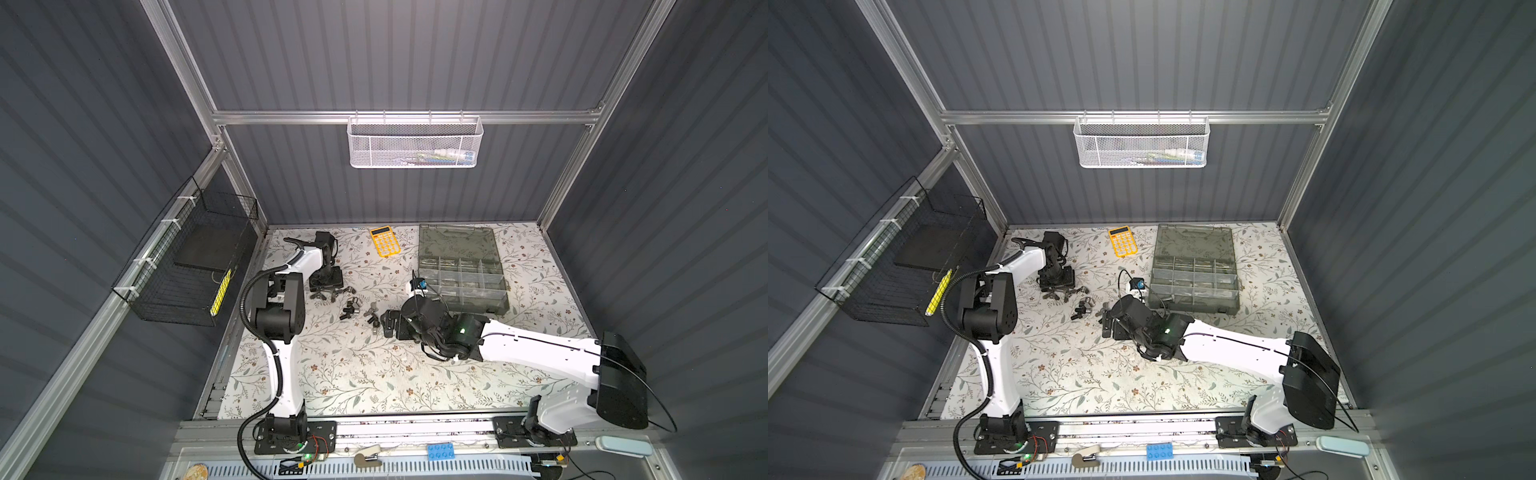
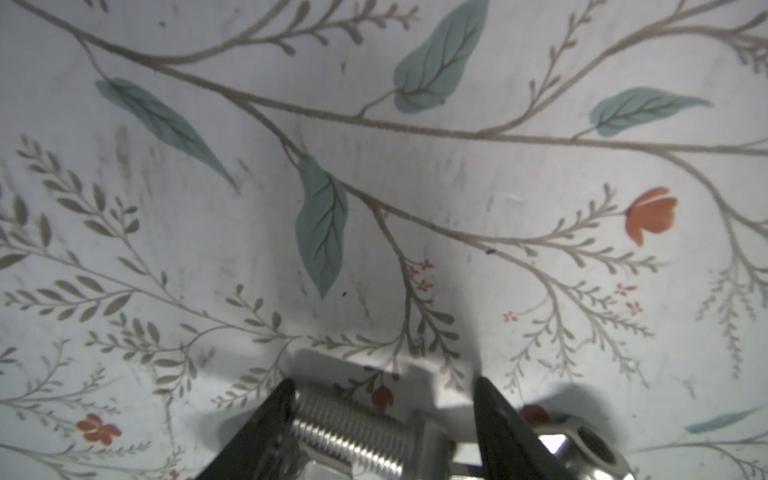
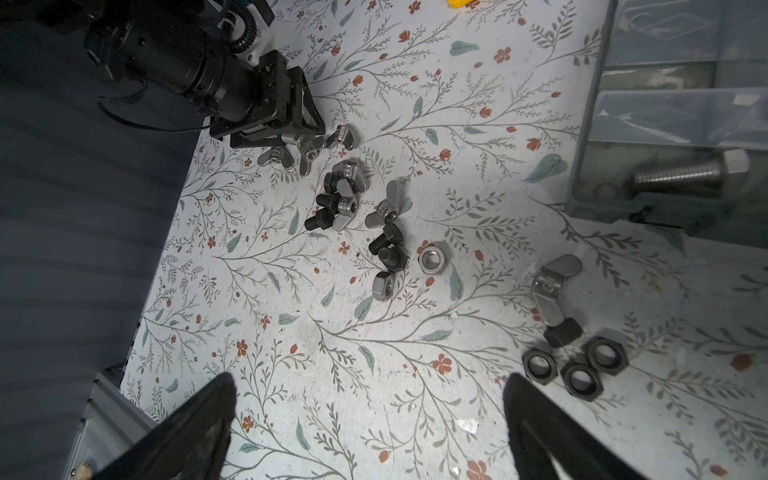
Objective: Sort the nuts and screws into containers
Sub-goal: 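Close the left gripper on the silver bolt's shank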
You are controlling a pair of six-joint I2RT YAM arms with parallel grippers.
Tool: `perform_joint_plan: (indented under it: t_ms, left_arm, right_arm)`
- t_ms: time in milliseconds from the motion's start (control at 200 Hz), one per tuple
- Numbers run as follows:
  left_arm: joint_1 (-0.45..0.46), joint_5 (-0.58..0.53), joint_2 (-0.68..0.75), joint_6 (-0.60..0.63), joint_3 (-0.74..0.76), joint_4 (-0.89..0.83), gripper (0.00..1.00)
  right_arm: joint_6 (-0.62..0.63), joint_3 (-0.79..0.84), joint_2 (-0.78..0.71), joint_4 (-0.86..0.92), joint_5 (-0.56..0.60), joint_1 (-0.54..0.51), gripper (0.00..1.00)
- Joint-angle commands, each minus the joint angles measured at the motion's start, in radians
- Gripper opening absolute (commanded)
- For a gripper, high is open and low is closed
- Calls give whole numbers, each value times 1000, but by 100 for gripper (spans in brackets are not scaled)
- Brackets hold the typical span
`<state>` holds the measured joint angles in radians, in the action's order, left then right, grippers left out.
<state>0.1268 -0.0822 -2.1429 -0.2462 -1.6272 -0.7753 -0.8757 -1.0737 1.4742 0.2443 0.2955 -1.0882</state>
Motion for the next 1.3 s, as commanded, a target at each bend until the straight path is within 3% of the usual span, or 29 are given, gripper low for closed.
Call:
perform_joint_plan:
  t_ms: [0, 815, 1291]
  left_arm:
    - [4, 6, -6, 22, -12, -49, 67]
    - [10, 1, -50, 29, -42, -86, 75]
    - [10, 19, -75, 32, -51, -94, 59]
  right_arm:
    - [-12, 8, -15, 18, 6, -2, 99]
    - [-12, -9, 12, 17, -5, 0, 99]
    - [-20, 0, 8, 15, -5, 0, 99]
